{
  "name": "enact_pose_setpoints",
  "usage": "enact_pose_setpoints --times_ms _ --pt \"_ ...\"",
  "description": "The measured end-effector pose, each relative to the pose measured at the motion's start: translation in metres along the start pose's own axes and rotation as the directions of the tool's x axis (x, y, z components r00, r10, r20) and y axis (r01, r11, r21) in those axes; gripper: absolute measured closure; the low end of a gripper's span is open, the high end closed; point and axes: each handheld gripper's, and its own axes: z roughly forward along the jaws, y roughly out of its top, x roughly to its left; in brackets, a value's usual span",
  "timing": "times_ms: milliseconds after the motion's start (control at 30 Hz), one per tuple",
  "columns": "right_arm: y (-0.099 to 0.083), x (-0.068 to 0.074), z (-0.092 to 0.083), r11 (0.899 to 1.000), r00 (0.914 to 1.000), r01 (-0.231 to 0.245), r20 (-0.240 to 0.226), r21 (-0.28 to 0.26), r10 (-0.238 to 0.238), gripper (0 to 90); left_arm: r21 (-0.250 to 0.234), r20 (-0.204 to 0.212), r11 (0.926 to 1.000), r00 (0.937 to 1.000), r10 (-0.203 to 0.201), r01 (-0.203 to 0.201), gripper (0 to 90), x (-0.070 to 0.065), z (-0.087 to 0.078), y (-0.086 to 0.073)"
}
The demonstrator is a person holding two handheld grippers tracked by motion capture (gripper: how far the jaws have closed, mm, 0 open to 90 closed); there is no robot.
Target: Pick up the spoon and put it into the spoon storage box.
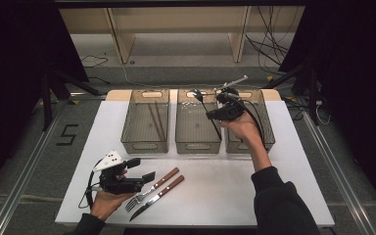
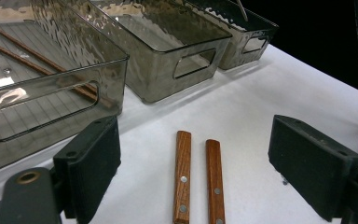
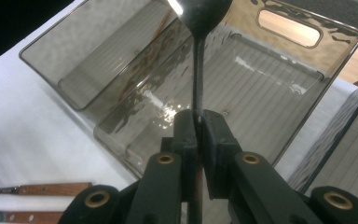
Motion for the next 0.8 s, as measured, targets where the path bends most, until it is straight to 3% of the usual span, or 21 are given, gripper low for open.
enact_pose_setpoints --times_ms 800 --pt "0.006 -0.014 0.042 0.996 0.9933 -0.089 0.075 0.013 0.087 85.2 0.002 0.004 1.0000 1.0000 0.006 -0.006 16.4 -0.001 0.001 0.000"
